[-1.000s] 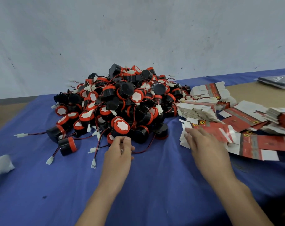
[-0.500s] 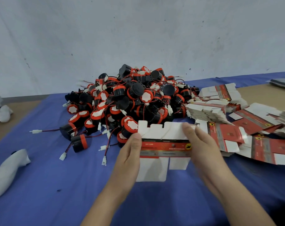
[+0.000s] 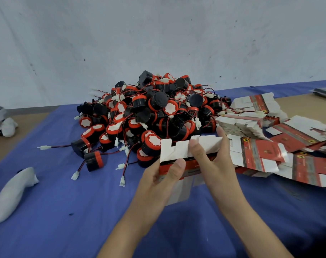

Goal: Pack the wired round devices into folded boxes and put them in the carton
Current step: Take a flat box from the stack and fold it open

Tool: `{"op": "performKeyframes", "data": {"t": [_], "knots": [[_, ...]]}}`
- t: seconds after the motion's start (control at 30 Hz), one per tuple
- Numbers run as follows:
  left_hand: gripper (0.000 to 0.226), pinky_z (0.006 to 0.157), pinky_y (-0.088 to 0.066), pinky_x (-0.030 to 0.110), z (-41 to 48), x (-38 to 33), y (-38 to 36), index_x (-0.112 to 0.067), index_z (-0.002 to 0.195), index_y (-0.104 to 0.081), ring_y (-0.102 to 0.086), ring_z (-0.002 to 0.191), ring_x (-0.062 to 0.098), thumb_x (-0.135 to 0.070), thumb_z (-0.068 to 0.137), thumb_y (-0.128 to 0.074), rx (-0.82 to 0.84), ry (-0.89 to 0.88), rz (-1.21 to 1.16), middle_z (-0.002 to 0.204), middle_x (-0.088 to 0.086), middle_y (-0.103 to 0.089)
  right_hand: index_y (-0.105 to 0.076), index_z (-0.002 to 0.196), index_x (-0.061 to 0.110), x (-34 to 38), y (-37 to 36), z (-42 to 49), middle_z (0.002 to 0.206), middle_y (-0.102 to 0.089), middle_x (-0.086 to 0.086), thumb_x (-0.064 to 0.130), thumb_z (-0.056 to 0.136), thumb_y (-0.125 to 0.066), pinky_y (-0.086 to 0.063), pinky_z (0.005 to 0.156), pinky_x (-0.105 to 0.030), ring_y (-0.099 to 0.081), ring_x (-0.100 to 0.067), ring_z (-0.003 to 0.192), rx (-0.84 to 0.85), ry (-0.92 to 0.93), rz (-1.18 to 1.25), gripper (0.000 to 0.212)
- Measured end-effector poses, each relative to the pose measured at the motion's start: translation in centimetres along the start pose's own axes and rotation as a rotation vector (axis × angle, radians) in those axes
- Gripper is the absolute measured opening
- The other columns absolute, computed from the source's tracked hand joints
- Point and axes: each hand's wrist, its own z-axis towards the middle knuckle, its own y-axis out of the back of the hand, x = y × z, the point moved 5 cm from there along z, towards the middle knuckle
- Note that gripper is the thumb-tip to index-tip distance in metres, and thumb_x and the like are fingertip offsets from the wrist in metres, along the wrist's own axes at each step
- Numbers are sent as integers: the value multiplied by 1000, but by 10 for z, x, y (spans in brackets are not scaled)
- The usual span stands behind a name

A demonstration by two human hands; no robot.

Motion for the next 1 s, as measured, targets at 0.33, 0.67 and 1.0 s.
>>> {"op": "performKeyframes", "data": {"t": [0.33,0.67,1.0], "knots": [[31,82,-51,10,5,13,9,-50,118,-66,-68,108,3,-46,88,-65,-69,27,3,116,-15,-73,-31,155,26,-5,-9,-6,121,-50,49,56,87,-69,-45,80,-1,-51,23,113,126,89,8,83],[83,84,-52,12,7,22,4,-56,140,-33,-63,115,-1,-72,70,-72,-79,40,-1,128,-25,-63,-27,152,56,-16,-28,-16,149,-44,34,92,71,-51,-40,110,-15,-40,12,137,343,-65,210,91],[87,98,-54,32,9,28,18,-44,149,-38,-59,124,5,-92,77,-30,-266,65,-41,140,-12,-59,-23,131,83,-15,-46,-28,153,-30,39,82,85,-49,-27,121,-33,-26,9,146,493,41,43,53]]}}
